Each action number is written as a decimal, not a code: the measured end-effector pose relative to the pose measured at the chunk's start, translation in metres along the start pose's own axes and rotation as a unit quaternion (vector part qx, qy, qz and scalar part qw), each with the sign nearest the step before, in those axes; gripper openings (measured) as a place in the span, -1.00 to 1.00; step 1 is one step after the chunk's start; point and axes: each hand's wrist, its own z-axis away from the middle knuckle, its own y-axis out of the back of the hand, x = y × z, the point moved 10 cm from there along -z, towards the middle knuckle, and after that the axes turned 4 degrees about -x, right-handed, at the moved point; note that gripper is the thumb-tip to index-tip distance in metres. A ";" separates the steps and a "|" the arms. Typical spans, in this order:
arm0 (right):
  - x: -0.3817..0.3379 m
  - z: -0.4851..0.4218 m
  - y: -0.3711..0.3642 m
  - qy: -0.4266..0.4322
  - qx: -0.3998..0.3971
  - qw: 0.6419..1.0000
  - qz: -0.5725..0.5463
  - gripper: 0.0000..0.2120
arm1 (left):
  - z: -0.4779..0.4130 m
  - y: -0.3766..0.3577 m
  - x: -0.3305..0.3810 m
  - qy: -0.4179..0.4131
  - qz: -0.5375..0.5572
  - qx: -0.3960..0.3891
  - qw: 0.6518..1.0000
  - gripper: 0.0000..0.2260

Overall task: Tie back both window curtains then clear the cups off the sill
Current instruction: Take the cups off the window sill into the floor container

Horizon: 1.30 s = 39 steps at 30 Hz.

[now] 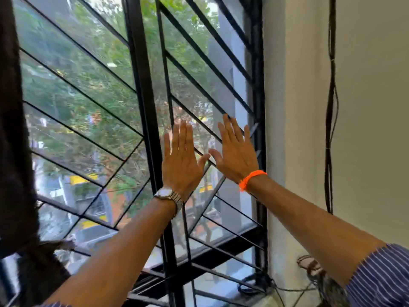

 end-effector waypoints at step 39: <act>0.078 0.272 -0.344 -0.070 -0.340 0.937 -0.037 -0.41 | 0.268 -0.347 0.137 -0.045 0.186 -0.350 0.917 -0.47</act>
